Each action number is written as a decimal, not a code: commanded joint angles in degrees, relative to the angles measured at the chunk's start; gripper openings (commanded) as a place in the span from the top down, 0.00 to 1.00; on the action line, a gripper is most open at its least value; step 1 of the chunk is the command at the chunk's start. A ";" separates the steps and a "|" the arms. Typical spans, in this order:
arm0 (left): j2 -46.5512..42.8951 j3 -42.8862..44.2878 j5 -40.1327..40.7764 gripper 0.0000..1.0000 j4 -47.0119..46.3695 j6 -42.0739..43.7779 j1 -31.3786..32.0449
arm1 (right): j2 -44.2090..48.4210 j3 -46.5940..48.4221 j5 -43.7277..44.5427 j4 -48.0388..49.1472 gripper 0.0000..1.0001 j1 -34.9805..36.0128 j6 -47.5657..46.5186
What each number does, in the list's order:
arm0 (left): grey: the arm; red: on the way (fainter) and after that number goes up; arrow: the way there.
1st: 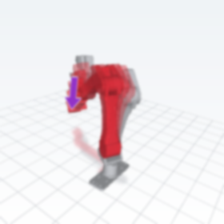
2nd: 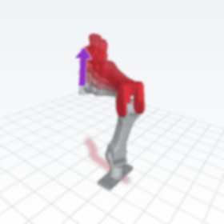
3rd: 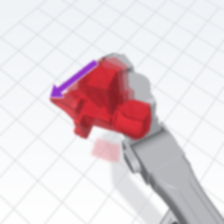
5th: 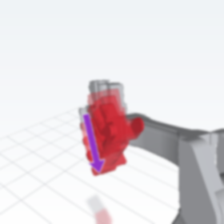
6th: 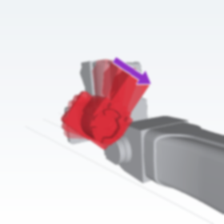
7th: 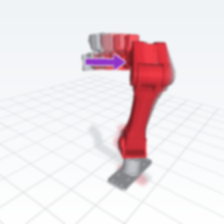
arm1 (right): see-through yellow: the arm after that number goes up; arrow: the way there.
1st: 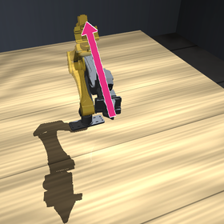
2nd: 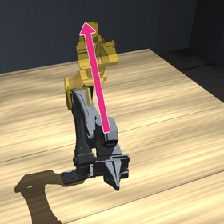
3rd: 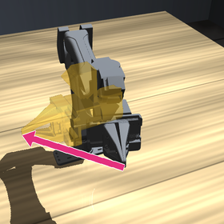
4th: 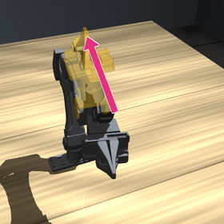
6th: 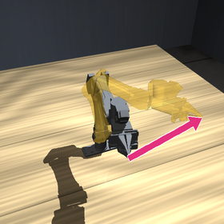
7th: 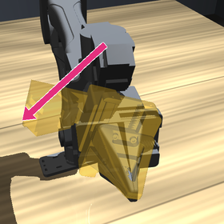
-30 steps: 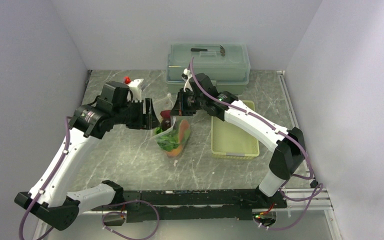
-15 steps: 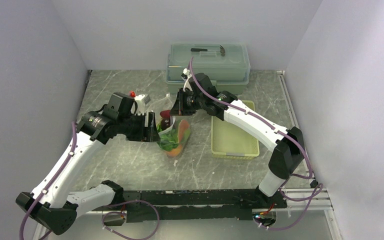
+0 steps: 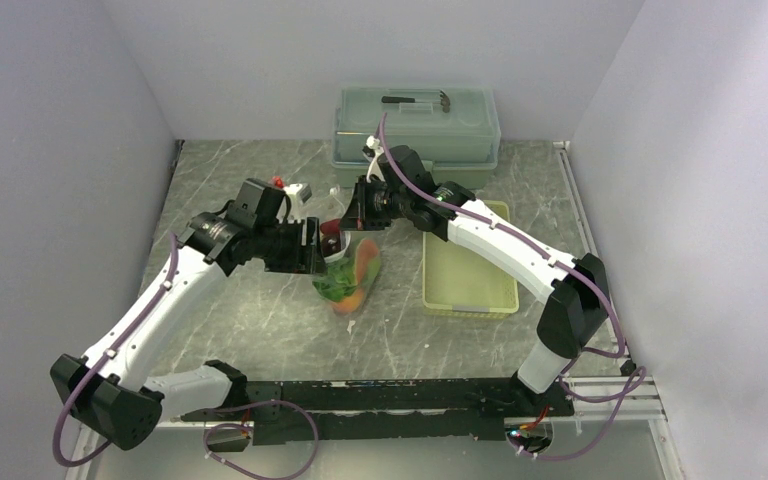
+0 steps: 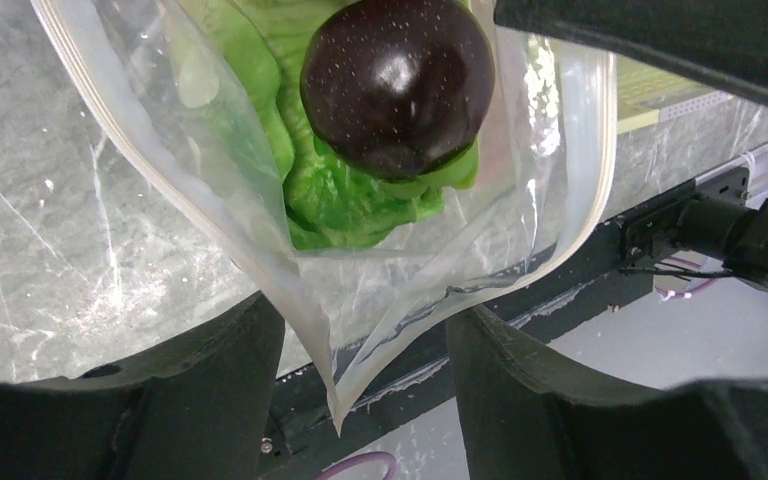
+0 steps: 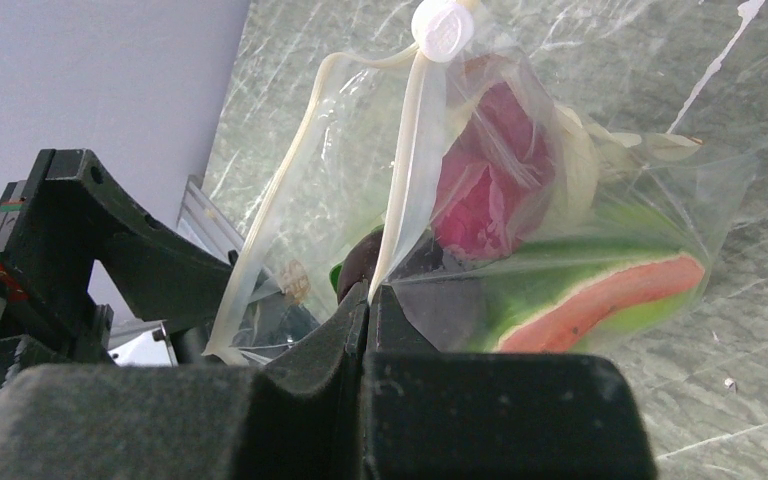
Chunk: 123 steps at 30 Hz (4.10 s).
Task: Place the food in the zip-top bag and seal the zipper
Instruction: Adjust the zipper food storage bag at the center of the board.
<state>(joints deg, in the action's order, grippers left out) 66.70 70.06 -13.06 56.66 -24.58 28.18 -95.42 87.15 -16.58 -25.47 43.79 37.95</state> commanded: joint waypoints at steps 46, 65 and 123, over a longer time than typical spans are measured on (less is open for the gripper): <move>-0.98 19.83 -10.35 1.00 13.74 21.08 3.22 | 18.73 -0.54 -2.13 -6.96 0.28 -3.62 -28.38; -6.05 21.83 -21.50 1.00 17.00 33.82 13.10 | 38.61 -14.71 -17.70 -5.70 0.17 -3.54 -60.44; -10.97 22.66 -26.76 1.00 20.98 40.20 24.22 | 23.25 -13.78 -45.39 -16.69 0.36 -1.89 -70.70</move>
<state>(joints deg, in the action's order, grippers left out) 56.71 90.04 -38.70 78.94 12.88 52.01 -71.72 72.66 -59.11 -43.88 41.43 -31.86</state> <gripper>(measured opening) 0.014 0.674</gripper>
